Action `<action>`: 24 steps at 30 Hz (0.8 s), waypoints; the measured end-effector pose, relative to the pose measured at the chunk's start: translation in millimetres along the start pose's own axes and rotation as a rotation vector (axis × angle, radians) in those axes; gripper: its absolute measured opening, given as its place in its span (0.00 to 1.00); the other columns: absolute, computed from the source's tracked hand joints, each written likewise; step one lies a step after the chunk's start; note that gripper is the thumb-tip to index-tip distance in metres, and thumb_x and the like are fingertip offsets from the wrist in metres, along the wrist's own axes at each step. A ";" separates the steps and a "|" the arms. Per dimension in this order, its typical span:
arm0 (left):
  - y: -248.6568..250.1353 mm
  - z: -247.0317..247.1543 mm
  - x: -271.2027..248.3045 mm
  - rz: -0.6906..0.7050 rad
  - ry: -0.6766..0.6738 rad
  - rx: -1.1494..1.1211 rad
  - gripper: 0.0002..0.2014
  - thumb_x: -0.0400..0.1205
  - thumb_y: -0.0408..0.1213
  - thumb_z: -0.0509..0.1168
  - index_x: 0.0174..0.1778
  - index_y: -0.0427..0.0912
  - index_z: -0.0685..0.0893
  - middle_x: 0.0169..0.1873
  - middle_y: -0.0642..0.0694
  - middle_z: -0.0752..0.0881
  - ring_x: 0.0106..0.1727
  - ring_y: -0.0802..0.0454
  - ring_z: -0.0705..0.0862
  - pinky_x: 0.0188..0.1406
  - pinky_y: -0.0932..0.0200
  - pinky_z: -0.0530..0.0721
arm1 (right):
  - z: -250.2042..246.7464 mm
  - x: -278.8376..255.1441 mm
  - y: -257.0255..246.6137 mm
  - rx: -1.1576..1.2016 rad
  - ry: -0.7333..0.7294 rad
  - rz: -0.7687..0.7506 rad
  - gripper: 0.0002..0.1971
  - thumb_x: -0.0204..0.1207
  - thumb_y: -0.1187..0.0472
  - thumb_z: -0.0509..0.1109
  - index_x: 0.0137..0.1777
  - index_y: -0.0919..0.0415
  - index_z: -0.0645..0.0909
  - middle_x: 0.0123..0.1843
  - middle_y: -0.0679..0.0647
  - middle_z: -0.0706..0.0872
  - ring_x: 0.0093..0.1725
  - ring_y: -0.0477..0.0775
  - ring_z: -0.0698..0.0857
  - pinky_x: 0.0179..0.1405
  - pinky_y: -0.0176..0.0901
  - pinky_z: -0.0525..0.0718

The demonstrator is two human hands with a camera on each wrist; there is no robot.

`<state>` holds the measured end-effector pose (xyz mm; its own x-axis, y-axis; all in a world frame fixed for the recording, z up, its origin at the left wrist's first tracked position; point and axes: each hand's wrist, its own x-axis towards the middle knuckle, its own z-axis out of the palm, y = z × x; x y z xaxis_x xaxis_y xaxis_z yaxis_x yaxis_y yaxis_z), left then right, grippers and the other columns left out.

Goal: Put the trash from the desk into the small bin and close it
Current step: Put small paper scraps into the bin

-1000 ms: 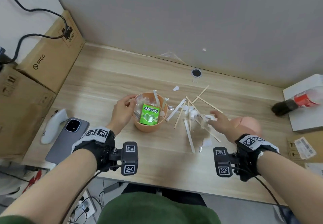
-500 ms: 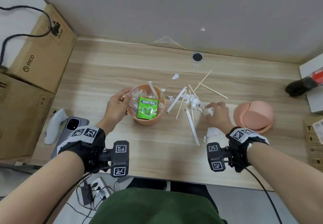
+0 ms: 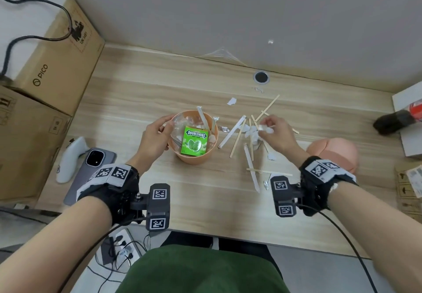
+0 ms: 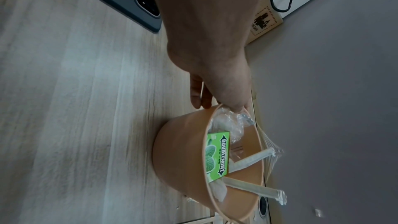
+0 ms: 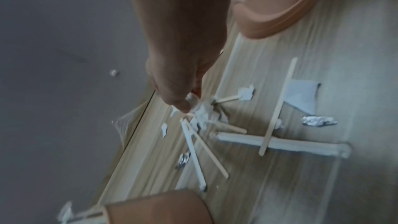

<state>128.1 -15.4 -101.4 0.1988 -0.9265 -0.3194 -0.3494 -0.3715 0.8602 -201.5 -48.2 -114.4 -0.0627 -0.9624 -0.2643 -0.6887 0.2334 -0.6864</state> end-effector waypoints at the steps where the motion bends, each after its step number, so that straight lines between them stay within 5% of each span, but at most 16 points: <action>1: 0.3 -0.7 -0.4 -0.004 -0.003 0.004 0.15 0.87 0.44 0.60 0.69 0.55 0.83 0.33 0.49 0.78 0.37 0.50 0.79 0.30 0.60 0.82 | 6.6 5.6 -5.0 -0.084 -0.049 -0.036 0.20 0.70 0.69 0.71 0.63 0.59 0.78 0.52 0.57 0.80 0.53 0.56 0.79 0.49 0.41 0.71; 5: -0.1 -4.4 -1.7 -0.024 -0.020 0.020 0.15 0.87 0.44 0.61 0.69 0.55 0.83 0.32 0.50 0.78 0.37 0.49 0.80 0.32 0.57 0.84 | 31.6 13.7 -1.8 -0.382 -0.311 0.006 0.32 0.73 0.72 0.68 0.77 0.55 0.66 0.66 0.65 0.69 0.62 0.66 0.77 0.61 0.48 0.76; 12: -2.4 -4.8 -2.9 -0.029 -0.032 0.009 0.15 0.87 0.44 0.60 0.69 0.55 0.83 0.34 0.49 0.81 0.39 0.50 0.82 0.32 0.58 0.84 | 31.0 -1.9 13.4 -0.344 -0.216 0.013 0.17 0.74 0.71 0.65 0.62 0.66 0.79 0.61 0.69 0.79 0.61 0.69 0.79 0.56 0.48 0.76; 17: -1.6 -2.0 -3.4 -0.031 -0.036 -0.013 0.15 0.87 0.43 0.60 0.69 0.54 0.83 0.39 0.47 0.84 0.41 0.48 0.85 0.34 0.55 0.86 | -7.6 -3.7 -11.5 -0.072 -0.103 0.006 0.06 0.76 0.66 0.64 0.50 0.59 0.80 0.51 0.55 0.84 0.48 0.56 0.78 0.43 0.37 0.68; 21: -0.4 -0.9 -5.2 -0.033 -0.035 -0.022 0.15 0.88 0.44 0.59 0.70 0.54 0.82 0.40 0.47 0.85 0.42 0.46 0.86 0.38 0.50 0.88 | -30.3 -7.3 -73.2 0.196 -0.281 -0.081 0.08 0.75 0.65 0.61 0.43 0.51 0.77 0.38 0.45 0.78 0.36 0.49 0.76 0.40 0.45 0.74; 24: 1.4 -0.8 -6.1 -0.037 -0.041 -0.026 0.15 0.88 0.43 0.59 0.70 0.53 0.83 0.39 0.48 0.85 0.42 0.46 0.87 0.39 0.50 0.89 | -19.0 -15.8 -121.0 0.144 -0.420 -0.277 0.08 0.75 0.67 0.65 0.50 0.54 0.78 0.43 0.39 0.79 0.34 0.36 0.78 0.38 0.29 0.74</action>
<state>127.1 -10.1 -97.9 0.1730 -0.9142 -0.3665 -0.3187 -0.4041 0.8574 -130.9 -64.0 -14.3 0.4233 -0.8589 -0.2884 -0.5306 0.0230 -0.8473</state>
